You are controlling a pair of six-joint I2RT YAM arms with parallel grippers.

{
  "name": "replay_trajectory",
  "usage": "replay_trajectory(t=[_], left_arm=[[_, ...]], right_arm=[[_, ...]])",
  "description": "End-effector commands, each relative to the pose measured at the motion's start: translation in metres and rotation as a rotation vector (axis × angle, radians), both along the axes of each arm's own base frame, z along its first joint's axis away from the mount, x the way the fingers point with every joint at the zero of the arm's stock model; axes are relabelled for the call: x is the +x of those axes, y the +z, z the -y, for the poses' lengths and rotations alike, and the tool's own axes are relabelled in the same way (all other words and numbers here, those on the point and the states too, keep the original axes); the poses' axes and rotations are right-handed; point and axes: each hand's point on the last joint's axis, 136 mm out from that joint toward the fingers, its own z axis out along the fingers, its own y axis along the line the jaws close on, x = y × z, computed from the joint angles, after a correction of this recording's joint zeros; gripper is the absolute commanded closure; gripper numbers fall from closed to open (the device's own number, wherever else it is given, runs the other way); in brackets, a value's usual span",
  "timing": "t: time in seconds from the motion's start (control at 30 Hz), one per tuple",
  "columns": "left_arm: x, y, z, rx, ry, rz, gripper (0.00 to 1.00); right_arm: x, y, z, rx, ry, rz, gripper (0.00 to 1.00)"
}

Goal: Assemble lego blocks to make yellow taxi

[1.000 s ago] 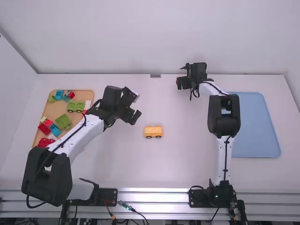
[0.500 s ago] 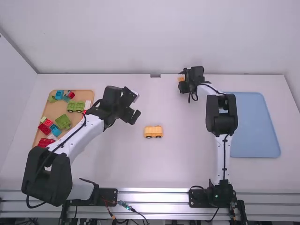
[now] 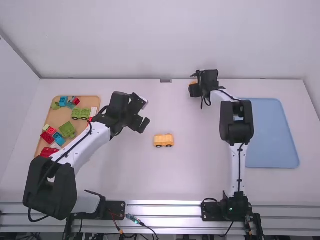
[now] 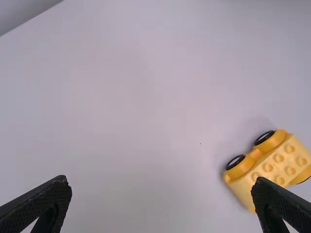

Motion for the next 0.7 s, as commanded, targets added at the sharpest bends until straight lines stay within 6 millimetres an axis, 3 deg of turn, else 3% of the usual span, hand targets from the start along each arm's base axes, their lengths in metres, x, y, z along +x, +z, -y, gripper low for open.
replay_trajectory(t=[0.0, 0.17, 0.33, 0.57, 0.67], left_arm=[[0.003, 0.006, -0.004, 0.004, 0.006, 0.017, 0.01], [0.002, 0.005, -0.004, 0.003, 0.008, 0.008, 0.01], [-0.002, 0.002, -0.005, 0.008, 0.008, -0.009, 0.01], [-0.003, 0.001, -0.004, 0.004, 0.007, -0.019, 0.01], [-0.006, 0.004, 0.008, -0.024, -0.036, -0.016, 0.01]], right_arm=[[0.002, -0.006, 0.010, 0.001, -0.018, 0.000, 0.01], [0.007, -0.004, 0.009, 0.003, -0.003, 0.030, 0.01], [0.003, -0.018, 0.009, -0.008, 0.006, 0.011, 0.01], [0.013, -0.009, 0.008, -0.011, 0.018, 0.103, 0.01], [0.013, -0.014, 0.014, -0.014, 0.005, 0.136, 0.01]])
